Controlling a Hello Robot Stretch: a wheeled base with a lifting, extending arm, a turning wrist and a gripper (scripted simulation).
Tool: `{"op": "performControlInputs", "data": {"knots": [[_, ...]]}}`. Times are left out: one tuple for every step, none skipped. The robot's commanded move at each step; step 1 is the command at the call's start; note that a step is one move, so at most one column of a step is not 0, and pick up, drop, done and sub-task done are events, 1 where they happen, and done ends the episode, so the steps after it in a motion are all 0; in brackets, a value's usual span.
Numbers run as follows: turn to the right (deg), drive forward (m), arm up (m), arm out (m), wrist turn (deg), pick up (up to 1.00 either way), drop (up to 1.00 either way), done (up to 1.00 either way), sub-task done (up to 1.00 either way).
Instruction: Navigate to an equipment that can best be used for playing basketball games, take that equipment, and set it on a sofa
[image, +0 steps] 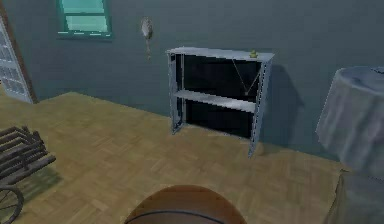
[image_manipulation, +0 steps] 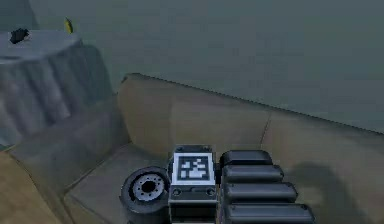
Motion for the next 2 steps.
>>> {"op": "performControlInputs", "data": {"knots": [[-21.0, 0.00, 0.00, 0.00, 0.0, 0.00, 0.00, 0.00, 0.00], [45.0, 0.00, 0.00, 0.00, 0.0, 0.00, 0.00, 0.00, 0.00]]}}
